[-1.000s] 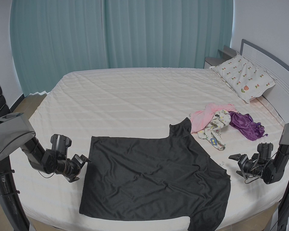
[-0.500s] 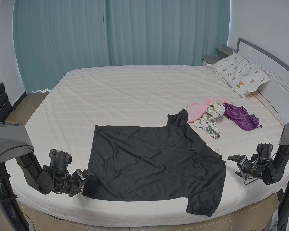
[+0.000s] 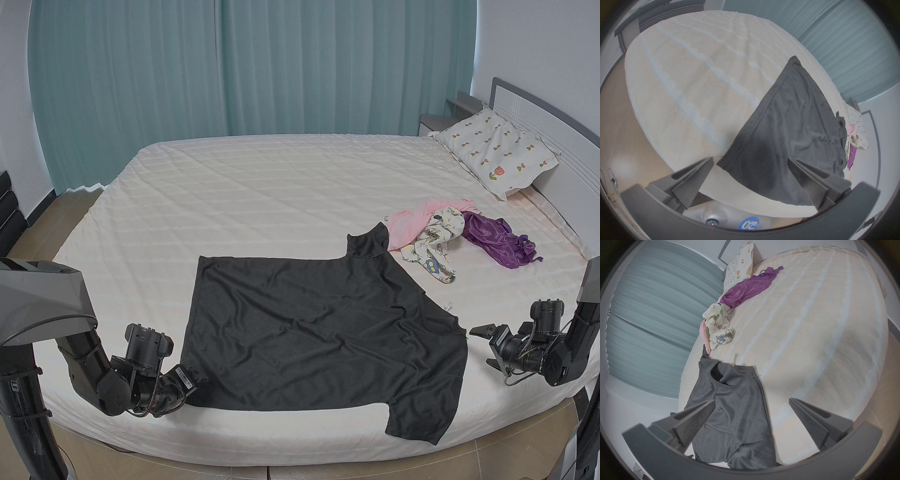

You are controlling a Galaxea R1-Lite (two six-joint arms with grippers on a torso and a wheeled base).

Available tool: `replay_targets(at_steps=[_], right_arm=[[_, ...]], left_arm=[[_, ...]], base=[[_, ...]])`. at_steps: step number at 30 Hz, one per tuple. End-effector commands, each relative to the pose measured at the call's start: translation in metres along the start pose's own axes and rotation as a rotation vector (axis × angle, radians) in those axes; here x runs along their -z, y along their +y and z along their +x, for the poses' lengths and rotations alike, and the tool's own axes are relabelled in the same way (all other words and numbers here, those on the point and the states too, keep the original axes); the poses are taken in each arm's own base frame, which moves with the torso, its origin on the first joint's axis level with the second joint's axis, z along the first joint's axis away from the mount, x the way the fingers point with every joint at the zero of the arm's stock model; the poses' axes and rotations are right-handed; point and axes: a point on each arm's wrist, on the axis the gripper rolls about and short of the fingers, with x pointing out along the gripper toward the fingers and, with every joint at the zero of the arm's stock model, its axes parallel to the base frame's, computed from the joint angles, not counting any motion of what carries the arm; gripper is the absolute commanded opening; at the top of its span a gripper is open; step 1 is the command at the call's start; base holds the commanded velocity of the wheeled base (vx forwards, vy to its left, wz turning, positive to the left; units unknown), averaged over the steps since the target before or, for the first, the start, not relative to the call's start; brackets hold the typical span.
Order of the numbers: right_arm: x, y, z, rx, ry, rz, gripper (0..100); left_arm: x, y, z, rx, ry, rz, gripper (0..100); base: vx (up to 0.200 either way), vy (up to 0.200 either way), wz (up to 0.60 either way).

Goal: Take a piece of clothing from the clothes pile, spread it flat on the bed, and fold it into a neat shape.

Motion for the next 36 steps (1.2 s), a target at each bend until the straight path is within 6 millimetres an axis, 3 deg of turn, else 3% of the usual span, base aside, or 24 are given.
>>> replay_targets(at_steps=[1, 20, 25, 29, 36], right_arm=[[0.006, 0.0, -0.001, 0.0, 0.015, -0.011, 100], [0.043, -0.013, 0.004, 0.051, 0.162, -0.199, 100], [0.056, -0.011, 0.004, 0.05, 0.216, -0.248, 100], [0.079, -0.005, -0.003, -0.004, 0.305, -0.341, 100], [0.103, -0.012, -0.014, -0.057, 0.346, -0.459, 100]], left_arm=[[0.005, 0.001, 0.006, -0.027, 0.008, 0.039, 0], [-0.009, 0.037, -0.006, -0.151, 0.0, 0.064, 0], [-0.01, 0.038, -0.012, -0.163, 0.016, 0.08, 0], [-0.012, 0.036, -0.011, -0.148, 0.016, 0.073, 0], [-0.012, 0.035, -0.01, -0.142, 0.015, 0.071, 0]], base=[[0.0, 0.0, 0.0], [0.0, 0.0, 0.0], [0.0, 0.0, 0.0], [0.0, 0.0, 0.0], [0.0, 0.0, 0.0]])
